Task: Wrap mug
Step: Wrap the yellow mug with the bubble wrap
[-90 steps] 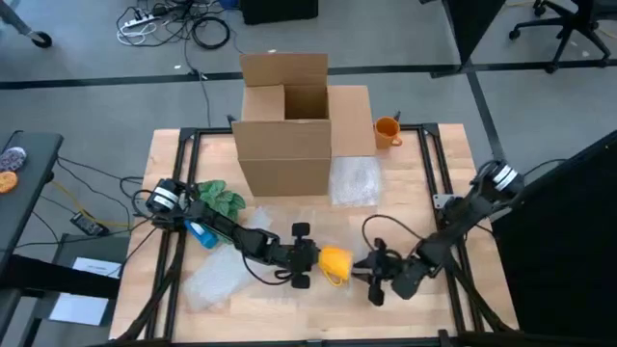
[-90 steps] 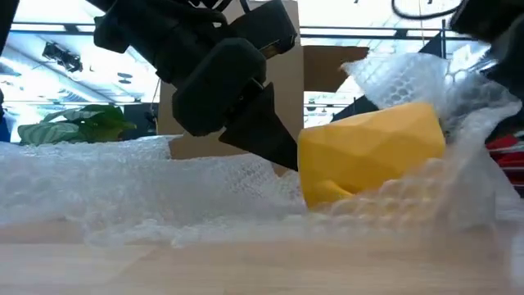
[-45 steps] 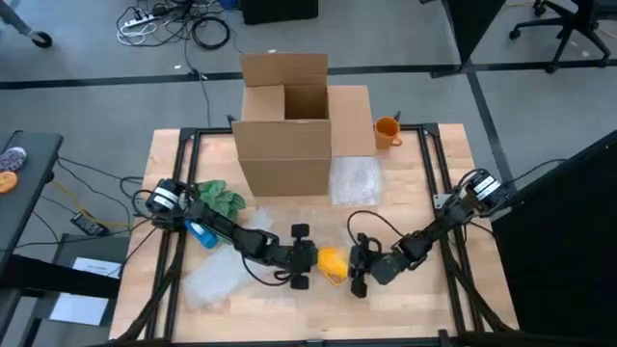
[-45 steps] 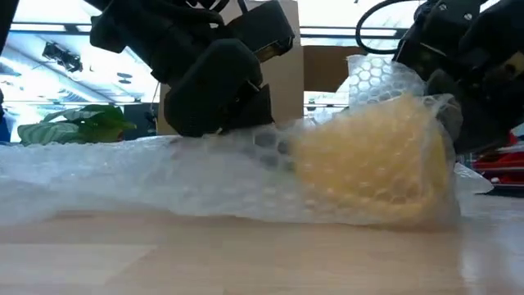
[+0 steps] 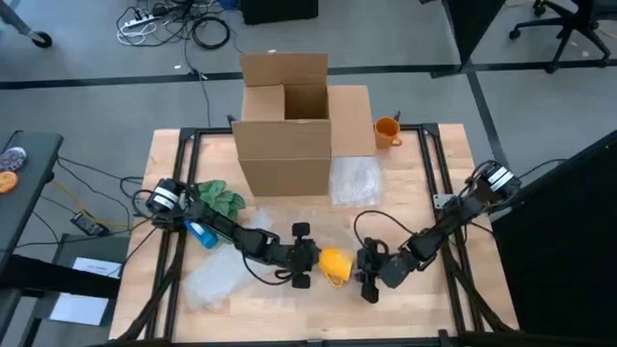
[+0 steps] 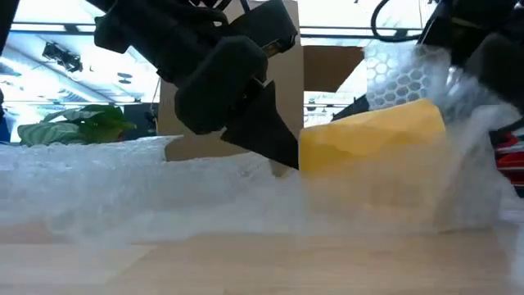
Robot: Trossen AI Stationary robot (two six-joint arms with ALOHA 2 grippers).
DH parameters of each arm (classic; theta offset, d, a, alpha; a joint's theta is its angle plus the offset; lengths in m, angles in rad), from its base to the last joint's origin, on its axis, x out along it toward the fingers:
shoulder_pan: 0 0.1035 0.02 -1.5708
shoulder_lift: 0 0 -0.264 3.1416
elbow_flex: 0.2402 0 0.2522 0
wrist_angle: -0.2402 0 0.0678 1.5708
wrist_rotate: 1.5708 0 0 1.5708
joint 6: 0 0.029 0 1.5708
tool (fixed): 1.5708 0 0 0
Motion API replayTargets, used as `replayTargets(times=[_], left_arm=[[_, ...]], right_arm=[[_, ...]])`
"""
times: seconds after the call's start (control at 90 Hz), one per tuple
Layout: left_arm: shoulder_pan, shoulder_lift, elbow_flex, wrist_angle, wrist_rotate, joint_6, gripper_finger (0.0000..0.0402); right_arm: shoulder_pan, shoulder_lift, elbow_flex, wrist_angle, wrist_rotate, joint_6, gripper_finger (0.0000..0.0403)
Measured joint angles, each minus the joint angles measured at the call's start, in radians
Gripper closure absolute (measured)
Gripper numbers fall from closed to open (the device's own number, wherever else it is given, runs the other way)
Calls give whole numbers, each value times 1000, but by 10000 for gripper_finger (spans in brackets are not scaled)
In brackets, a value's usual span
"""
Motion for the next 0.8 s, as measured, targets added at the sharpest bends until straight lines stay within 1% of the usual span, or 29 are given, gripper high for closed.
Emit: replayTargets(times=[0.289,0.4,0.556,0.7,0.8], left_arm=[[0,0,0,0,0,0,302],[0,0,0,-1,0,0,302],[0,0,0,-1,1,0,302],[0,0,0,0,1,0,302],[0,0,0,5,1,0,302]], right_arm=[[37,-141,1,-238,-29,96,310],[61,-205,1,-323,-68,131,310],[107,-308,1,-416,-66,163,310],[154,-395,1,-513,3,181,311],[176,-422,1,-651,103,256,312]])
